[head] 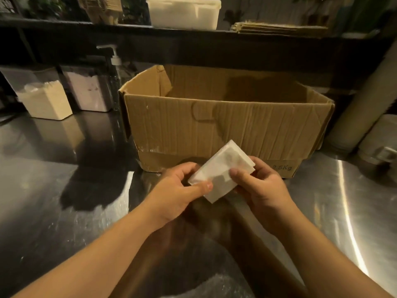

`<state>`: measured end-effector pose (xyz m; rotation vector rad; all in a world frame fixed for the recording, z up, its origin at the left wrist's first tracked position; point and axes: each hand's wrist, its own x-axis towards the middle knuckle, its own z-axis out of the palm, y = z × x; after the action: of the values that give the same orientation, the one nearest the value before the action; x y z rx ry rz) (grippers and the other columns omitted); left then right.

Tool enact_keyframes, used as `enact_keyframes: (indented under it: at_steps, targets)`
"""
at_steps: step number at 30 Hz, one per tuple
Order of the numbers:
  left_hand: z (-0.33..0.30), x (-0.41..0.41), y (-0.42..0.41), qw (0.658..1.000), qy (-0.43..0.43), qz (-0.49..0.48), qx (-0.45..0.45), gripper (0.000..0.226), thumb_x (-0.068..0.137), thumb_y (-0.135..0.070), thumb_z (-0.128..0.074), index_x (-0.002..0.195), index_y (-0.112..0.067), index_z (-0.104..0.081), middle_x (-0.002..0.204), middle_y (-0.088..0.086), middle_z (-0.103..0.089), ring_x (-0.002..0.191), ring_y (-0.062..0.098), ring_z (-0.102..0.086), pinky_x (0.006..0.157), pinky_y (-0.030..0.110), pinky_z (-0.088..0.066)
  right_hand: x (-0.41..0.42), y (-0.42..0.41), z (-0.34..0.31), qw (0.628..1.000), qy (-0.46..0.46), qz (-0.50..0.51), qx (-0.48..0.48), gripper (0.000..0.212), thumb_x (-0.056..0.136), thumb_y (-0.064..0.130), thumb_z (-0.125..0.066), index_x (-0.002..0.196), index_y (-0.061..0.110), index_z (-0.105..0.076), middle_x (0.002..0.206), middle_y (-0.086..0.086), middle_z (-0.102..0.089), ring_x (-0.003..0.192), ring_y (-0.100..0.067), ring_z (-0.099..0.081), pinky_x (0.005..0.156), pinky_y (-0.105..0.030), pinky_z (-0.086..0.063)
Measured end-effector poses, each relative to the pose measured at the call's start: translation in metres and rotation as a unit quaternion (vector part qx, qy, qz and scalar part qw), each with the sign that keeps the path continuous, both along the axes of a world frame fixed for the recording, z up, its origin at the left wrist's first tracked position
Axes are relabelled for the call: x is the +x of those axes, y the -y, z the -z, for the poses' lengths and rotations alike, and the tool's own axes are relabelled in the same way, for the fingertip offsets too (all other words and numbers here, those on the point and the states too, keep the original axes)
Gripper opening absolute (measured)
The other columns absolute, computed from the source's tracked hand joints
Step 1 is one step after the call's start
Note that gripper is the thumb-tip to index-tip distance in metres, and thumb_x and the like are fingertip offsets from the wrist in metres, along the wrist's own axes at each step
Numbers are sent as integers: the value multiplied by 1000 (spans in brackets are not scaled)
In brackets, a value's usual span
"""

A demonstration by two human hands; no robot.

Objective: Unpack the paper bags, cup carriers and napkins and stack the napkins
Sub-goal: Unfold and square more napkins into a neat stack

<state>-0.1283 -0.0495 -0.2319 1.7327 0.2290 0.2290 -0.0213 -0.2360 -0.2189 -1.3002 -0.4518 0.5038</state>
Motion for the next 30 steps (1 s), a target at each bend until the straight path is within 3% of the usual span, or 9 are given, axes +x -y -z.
enact_keyframes:
  at_steps: [2, 5, 8, 11, 20, 23, 25, 30]
  targets:
    - [-12, -1, 3, 999, 4, -9, -36, 33, 84, -38, -78, 114, -28, -68, 103, -12, -75, 102, 8, -72, 88, 32, -62, -4, -4, -15, 1000, -4, 5, -10, 65, 59, 36, -85, 118, 18, -67, 111, -4, -76, 107, -23, -73, 88, -41, -60]
    - [-38, 0, 7, 999, -5, -23, -37, 31, 88, -35, -79, 115, -31, -65, 104, -12, -74, 104, 13, -72, 91, 39, -62, -11, -6, -49, 996, 60, 9, -63, 62, 63, 46, -79, 120, 26, -64, 111, 4, -75, 105, -15, -72, 85, -36, -61]
    - [-70, 3, 8, 1000, -8, -18, -11, 29, 89, -37, -79, 113, -31, -63, 104, -11, -73, 106, 14, -71, 92, 37, -62, -10, -7, -86, 990, 107, 7, -89, 60, 63, 51, -74, 118, 29, -64, 109, 7, -74, 104, -11, -71, 81, -32, -62]
    - [-112, 11, 4, 1000, -8, -11, 1, 26, 92, -31, -77, 115, -31, -63, 104, -14, -73, 107, 8, -70, 90, 28, -60, -1, -14, -130, 987, 124, -4, -98, 45, 71, 41, -73, 114, 31, -65, 104, 15, -75, 101, -5, -70, 74, -24, -60]
    - [-243, 61, -29, 999, 0, -32, 8, 25, 91, -38, -76, 112, -36, -64, 102, -20, -72, 102, 3, -70, 87, 28, -62, 44, -50, -257, 985, 135, 20, -103, 38, 81, 31, -77, 116, 35, -64, 105, 15, -74, 102, -8, -72, 82, -33, -62]
    - [-284, 80, -47, 998, -11, -39, 43, 23, 90, -42, -75, 110, -39, -63, 98, -25, -70, 96, -4, -67, 79, 17, -58, 63, -70, -294, 984, 139, 36, -106, 39, 78, 37, -75, 115, 34, -64, 103, 17, -74, 102, -7, -71, 81, -30, -62]
    - [-309, 95, -62, 997, -20, -45, 56, 22, 91, -44, -74, 109, -40, -62, 99, -24, -70, 97, 0, -67, 75, 14, -54, 80, -87, -317, 984, 134, 44, -106, 39, 77, 38, -75, 115, 35, -65, 103, 16, -74, 101, -7, -71, 83, -32, -62]
    - [-351, 125, -101, 993, -46, -50, 94, 19, 92, -48, -73, 107, -43, -62, 104, -23, -69, 100, 3, -65, 82, 20, -53, 113, -125, -360, 986, 114, 37, -111, 34, 88, 23, -75, 117, 32, -63, 107, 9, -75, 99, -10, -72, 85, -37, -63]
